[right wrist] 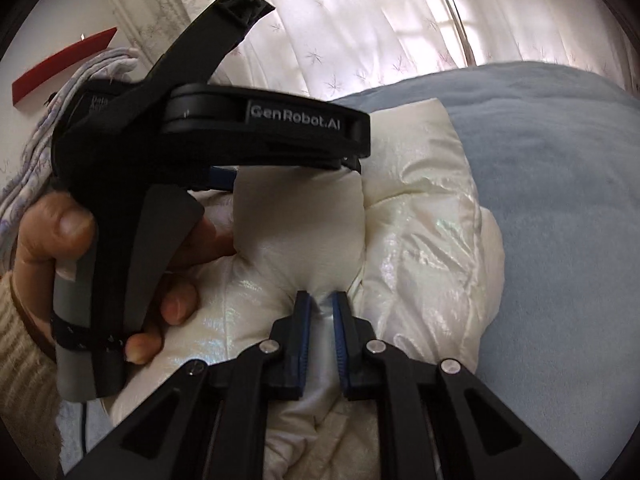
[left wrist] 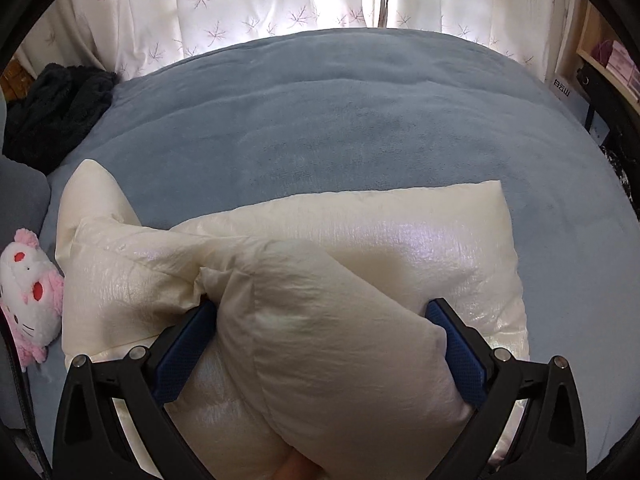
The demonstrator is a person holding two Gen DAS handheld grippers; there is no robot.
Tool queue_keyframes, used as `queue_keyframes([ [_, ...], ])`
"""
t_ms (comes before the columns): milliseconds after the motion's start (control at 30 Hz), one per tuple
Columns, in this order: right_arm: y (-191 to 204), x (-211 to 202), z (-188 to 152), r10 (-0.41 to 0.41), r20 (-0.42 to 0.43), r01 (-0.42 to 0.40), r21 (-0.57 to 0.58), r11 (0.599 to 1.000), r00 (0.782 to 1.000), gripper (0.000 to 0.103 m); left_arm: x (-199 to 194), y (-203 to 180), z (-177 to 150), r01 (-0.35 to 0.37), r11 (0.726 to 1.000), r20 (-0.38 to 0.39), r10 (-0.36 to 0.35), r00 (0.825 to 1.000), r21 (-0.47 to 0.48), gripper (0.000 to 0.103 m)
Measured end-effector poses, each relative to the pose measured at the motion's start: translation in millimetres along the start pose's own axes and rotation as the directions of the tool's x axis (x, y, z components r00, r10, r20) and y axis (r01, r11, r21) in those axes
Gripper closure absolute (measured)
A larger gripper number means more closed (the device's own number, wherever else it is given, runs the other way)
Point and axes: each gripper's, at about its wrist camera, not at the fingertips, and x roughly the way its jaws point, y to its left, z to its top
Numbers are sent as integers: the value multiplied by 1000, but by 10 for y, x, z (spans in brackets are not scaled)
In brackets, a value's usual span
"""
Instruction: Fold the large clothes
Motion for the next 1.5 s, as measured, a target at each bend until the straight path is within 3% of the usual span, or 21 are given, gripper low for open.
queue_keyframes([
  [133, -5, -129, 128, 32, -40, -31, 14, 999, 999, 91, -221, -2, -27, 7, 1000, 51, -7, 999, -1, 1],
  [200, -7, -275, 177, 47, -62, -45, 38, 998, 997, 83, -396, 56, -65, 26, 999, 71, -23, 997, -34, 1],
  [267, 14, -473, 153, 38, -70, -35, 46, 998, 997, 61, -567, 110, -116, 52, 997, 87, -47, 995, -61, 1],
  [400, 118, -973, 140, 9, -61, -9, 8, 1000, 998, 57, -1085, 129, -320, 55, 996, 133, -46, 990, -65, 1],
  [567, 204, -1692, 67, 16, -60, -17, 0, 1000, 998, 57, -1936, -26, -829, 60, 998, 173, -53, 984, -36, 1],
  [800, 431, -3049, -229, 9, -63, -12, -42, 999, 998, 56, -3124, -239, -1574, 76, 995, 223, -60, 973, -60, 1],
  [933, 598, -3761, -408, -7, -15, 5, -90, 996, 1000, 43, -3868, -499, -2044, 66, 997, 286, -55, 957, -27, 1],
  [1100, 827, -4508, -726, -67, 59, 76, -175, 982, 996, 39, -4560, -849, -2710, 43, 999, 355, -38, 934, -5, 1],
  [1300, 835, -4993, -1246, -119, 98, 136, -196, 971, 988, 33, -4908, -1209, -3514, -32, 999, 387, 32, 922, -6, 1],
  [1400, 754, -5110, -1528, -125, 88, 138, -170, 976, 988, 33, -4919, -1379, -3940, -45, 999, 405, 49, 913, -19, 1],
  [1500, 664, -5142, -1770, -175, 78, 185, -136, 973, 981, 33, -4819, -1508, -4229, -43, 998, 394, 58, 917, -47, 1],
])
